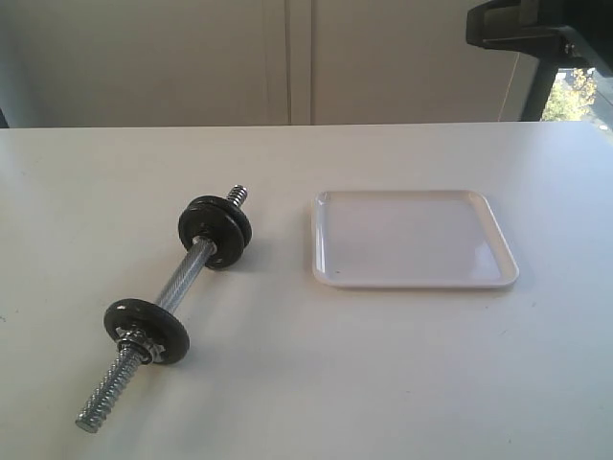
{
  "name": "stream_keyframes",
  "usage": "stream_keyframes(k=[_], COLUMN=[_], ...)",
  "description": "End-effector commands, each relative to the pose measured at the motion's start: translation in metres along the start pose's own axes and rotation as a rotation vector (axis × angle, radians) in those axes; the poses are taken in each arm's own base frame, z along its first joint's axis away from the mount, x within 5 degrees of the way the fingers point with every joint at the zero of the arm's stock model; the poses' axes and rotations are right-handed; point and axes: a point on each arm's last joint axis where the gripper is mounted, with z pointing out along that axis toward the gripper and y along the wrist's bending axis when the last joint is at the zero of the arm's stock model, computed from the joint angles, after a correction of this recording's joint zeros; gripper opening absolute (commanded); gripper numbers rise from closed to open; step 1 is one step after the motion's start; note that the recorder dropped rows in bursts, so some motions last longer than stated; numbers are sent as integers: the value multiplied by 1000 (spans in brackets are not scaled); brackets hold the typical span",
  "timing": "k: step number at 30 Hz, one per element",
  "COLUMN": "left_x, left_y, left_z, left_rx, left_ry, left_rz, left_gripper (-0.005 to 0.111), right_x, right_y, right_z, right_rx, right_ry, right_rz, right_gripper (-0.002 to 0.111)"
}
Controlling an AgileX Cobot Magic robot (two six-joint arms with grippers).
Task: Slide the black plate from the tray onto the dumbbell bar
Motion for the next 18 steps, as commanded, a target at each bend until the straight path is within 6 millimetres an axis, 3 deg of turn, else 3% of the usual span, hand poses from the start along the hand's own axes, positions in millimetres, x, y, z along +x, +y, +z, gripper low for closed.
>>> stream_keyframes(k=[1,7,12,18], left_x=[24,71,91,90], left_y=[0,-1,0,-1], left_z=[3,6,-1,0], left_rx=[3,20,36,40], left_ry=[42,196,430,422], left_rz=[154,180,176,142], left_gripper=[0,0,0,0], right_x=[0,0,0,0], right_y=[1,1,1,1], right_z=[-2,-2,-2,-2], right_rx=[1,1,1,1], right_ry=[-6,-6,-6,-6], right_rz=[4,4,4,4], right_gripper=[0,0,0,0])
